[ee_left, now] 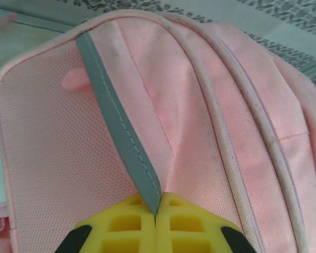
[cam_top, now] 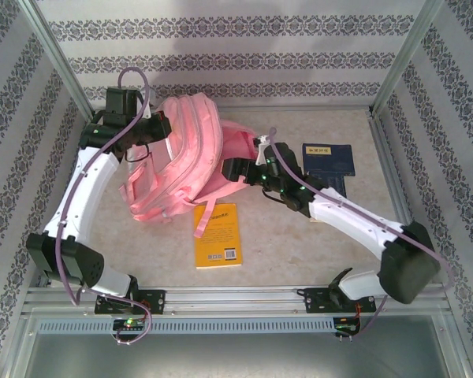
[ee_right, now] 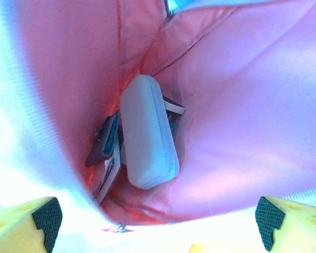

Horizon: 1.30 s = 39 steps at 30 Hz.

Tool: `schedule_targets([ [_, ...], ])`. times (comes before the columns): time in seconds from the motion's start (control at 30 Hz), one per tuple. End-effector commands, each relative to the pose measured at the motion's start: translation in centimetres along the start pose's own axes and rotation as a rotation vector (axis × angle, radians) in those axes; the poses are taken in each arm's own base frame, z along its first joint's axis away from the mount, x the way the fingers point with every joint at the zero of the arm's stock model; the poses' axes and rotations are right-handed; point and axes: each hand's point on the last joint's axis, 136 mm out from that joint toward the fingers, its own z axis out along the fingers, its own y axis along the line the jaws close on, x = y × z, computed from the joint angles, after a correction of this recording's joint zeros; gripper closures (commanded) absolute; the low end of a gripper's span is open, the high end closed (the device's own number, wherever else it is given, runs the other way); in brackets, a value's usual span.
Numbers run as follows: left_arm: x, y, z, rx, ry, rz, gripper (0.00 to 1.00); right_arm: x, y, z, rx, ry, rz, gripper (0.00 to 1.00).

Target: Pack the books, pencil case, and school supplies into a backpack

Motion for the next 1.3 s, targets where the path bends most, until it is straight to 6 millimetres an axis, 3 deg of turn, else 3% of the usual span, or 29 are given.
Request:
schedule_targets([
  [0.0,-2.6,1.1,2.0,-0.029,-0.075,0.037,1.00,0.1,-0.5,-1.9,0.047,0.003,-0.066,0.05],
  [0.1,-1.6,1.0,4.9,0.012,0.001,0.023,1.00,1.0,-2.4,-3.0,0.139,0.022,-0.053,0.05],
  [0.23,1.4,1.4,8.2,0.050,0.109,-0.023,0.99,2.7,-4.0,-4.0,0.206,0.067,-0.024,0.06],
  [0.27,2.0,1.1,8.7,0.072,0.122,-0.042,0.91,3.4,-4.3,-4.2,0.222,0.085,-0.022,0.06],
  [0.3,2.6,0.8,8.9,0.100,0.128,-0.070,0.76,4.0,-4.6,-4.4,0.236,0.100,-0.029,0.07],
  [0.33,2.9,0.3,8.7,0.139,0.123,-0.106,0.61,4.7,-4.9,-4.5,0.249,0.110,-0.036,0.06],
  [0.4,3.2,-1.1,7.2,0.202,0.102,-0.129,0.45,6.3,-5.6,-4.7,0.271,0.127,-0.024,0.06],
  [0.5,5.1,-2.8,3.7,0.232,0.074,-0.112,0.35,8.9,-5.9,-4.5,0.268,0.185,0.004,0.07],
  [0.6,8.7,-2.5,1.0,0.201,0.077,-0.178,0.29,11.3,-6.0,-4.4,0.269,0.250,0.021,0.08],
  [0.7,14.7,0.0,0.0,0.091,0.165,-0.421,0.27,12.8,-6.3,-4.0,0.246,0.265,0.058,0.08],
  [0.8,20.9,0.5,0.1,0.052,0.237,-0.381,0.26,13.6,-6.5,-3.5,0.238,0.280,0.092,0.08],
  [0.9,24.7,2.6,0.6,-0.046,0.307,-0.336,0.25,14.6,-6.6,-3.0,0.234,0.319,0.125,0.08],
  [1.0,27.4,3.2,1.7,-0.033,0.345,-0.344,0.24,15.8,-7.0,-2.3,0.238,0.363,0.159,0.08],
  [1.27,30.7,2.9,3.2,-0.008,0.430,-0.264,0.25,18.5,-7.6,-0.3,0.243,0.457,0.240,0.09],
])
